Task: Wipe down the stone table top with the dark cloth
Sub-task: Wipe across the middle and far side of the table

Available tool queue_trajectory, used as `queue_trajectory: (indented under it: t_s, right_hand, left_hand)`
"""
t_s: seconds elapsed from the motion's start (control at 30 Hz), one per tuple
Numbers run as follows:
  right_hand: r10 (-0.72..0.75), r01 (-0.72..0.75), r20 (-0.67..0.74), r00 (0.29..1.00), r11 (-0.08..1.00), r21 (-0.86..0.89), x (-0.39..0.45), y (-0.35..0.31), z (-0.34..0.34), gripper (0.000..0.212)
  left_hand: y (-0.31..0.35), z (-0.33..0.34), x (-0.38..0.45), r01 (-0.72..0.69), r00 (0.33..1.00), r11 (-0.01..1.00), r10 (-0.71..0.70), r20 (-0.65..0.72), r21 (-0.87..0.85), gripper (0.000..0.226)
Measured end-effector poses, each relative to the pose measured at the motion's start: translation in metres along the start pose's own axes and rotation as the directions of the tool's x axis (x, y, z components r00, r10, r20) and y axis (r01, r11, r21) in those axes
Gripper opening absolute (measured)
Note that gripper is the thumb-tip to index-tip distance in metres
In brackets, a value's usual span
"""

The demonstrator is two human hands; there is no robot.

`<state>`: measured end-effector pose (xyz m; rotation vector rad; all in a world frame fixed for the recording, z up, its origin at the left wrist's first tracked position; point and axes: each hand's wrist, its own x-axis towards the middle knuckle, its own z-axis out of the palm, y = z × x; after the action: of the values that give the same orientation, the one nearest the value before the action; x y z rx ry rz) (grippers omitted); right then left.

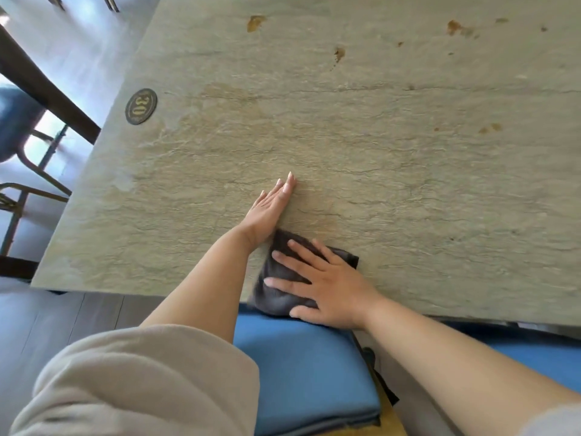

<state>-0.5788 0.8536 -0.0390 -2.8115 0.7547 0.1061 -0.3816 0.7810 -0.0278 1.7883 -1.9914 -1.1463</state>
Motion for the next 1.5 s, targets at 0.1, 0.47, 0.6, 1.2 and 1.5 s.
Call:
queue_trajectory:
  t_s: [0.1,0.47,0.6,1.2,1.5]
  right_hand:
    - [-0.045,0.046,0.017,0.999,0.995,-0.086,-0.038,0.043,-0.006,0.057]
    - [0.208,-0.205,0.025,0.978,0.975,-0.082,-0.073,0.030,0.001,0.066]
    - [0.005,0.015,0.119,0.993,0.986,-0.165,-0.129,0.094,-0.016,0.066]
    - [0.497,-0.501,-0.066,0.865,0.863,-0.065,-0.188,0.247,-0.032,0.067]
    - [0.431,-0.432,-0.031,0.902,0.902,-0.016,-0.107,0.240,-0.040,0.063]
  left_hand:
    - [0.010,0.005,-0.004,0.037,0.999,0.996,-0.035,-0.030,0.075,0.049]
    - [0.066,0.047,0.010,0.280,0.960,0.900,-0.265,-0.092,0.333,0.073]
    - [0.113,0.079,0.016,0.208,0.976,0.927,-0.216,-0.012,0.312,0.066]
    - [0.191,0.184,0.042,0.443,0.857,0.834,-0.287,-0.428,0.329,0.063]
    - [0.191,0.187,0.043,0.455,0.832,0.833,-0.272,-0.484,0.314,0.067]
